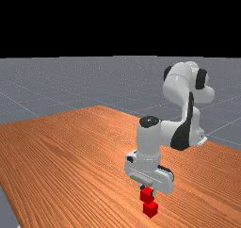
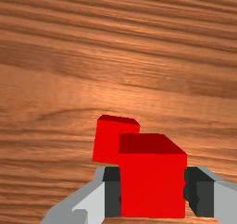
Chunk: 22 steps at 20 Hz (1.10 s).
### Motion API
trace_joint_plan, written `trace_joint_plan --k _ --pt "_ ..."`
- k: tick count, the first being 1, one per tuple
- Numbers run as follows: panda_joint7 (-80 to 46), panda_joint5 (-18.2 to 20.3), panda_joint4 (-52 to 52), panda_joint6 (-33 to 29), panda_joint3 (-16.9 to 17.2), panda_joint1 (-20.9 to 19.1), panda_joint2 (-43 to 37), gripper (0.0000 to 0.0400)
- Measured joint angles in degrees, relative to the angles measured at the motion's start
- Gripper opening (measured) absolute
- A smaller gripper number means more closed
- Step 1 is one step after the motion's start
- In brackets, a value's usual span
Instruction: Stack all the cube
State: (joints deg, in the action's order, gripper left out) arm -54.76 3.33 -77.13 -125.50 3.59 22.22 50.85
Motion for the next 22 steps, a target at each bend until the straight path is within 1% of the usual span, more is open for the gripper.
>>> trace_joint_plan --k 2,7,11,22 --pt "-0.4 -0.4 -0.1 -0.1 0.4 0.4 -0.1 0.0188" --pt "-0.7 -0.9 3.6 3.2 0.4 1.2 -1.8 0.0188" --pt "-0.7 -0.9 5.3 3.9 0.3 1.2 -1.3 0.0188" --pt "-0.8 -1.1 6.2 3.5 -0.3 2.3 1.7 0.0188"
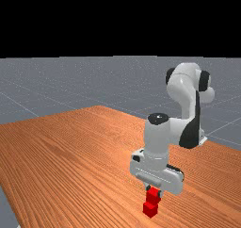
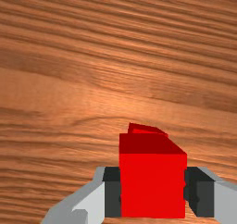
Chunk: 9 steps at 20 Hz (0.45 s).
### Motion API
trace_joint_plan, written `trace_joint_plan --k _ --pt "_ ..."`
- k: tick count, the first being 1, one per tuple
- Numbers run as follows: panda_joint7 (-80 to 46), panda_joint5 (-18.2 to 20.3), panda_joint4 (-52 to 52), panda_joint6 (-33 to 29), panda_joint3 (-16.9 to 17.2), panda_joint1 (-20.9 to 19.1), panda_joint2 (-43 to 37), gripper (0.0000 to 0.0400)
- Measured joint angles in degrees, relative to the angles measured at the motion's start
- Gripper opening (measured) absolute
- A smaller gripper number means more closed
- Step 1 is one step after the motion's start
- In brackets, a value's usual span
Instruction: Stack all the cube
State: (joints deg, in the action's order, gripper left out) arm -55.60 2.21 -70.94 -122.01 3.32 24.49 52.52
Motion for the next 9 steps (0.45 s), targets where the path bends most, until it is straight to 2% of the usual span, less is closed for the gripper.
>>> trace_joint_plan --k 8,9 --pt "0.2 -0.2 -0.5 -1.1 0.3 -0.3 0.6 0.0188" --pt "0.2 -0.2 -0.6 -1.1 0.3 -0.3 0.6 0.0236"
